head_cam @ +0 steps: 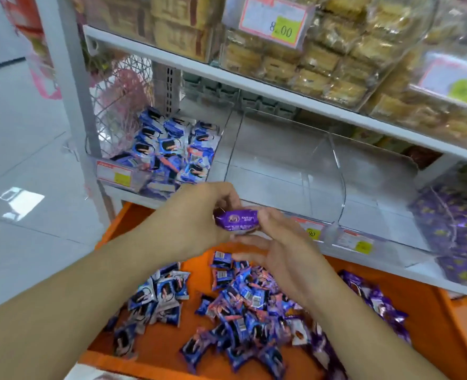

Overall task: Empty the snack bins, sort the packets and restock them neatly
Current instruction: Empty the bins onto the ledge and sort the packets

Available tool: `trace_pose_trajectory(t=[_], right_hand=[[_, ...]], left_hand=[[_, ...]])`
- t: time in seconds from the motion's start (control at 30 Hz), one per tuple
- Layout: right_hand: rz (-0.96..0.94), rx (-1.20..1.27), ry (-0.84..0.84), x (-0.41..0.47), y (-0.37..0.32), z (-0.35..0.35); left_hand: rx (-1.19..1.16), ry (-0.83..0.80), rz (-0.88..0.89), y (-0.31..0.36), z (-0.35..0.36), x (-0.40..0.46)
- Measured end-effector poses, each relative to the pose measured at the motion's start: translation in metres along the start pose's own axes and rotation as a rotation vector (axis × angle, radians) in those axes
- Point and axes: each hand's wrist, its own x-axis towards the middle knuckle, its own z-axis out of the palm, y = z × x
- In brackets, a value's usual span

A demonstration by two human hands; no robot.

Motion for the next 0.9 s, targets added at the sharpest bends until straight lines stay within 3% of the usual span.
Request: trace_pose_trajectory(t=[0.13,0.23,0.37,0.43,0.5,0.6,0.9], right_hand=[[0.014,-0.111,0.163,-0.035,-0.010,-0.047],[0.079,-0.330,0.290,-0.066,-0.019,-0.104],[0.243,-0.904,0.458,-0.101,-0.026,-0.192],[0.390,-1.279,0.460,-0.113,-0.027,-0.230],[0.476,-1.469,0.411,-0.114,-0.016,-0.262],[0.502,-1.463,0.364,-0.108,-0.021,-0.227],[0.137,-1.368,0.122,-0.053,-0.043,-0.093]], left_hand=[[0.023,-0.093,0.087,0.031,0.038,0.002],[0.042,-0.187,0.083,0.045,0.056,0.003],[0.048,-0.194,0.075,0.047,0.059,0.006],[0.084,-0.183,0.064,0.045,0.057,0.009],[0.134,-0.176,0.068,0.043,0.052,0.010],[0.180,-0.137,0.048,0.038,0.041,0.012],[0.241,0.022,-0.012,-0.003,-0.017,0.010]])
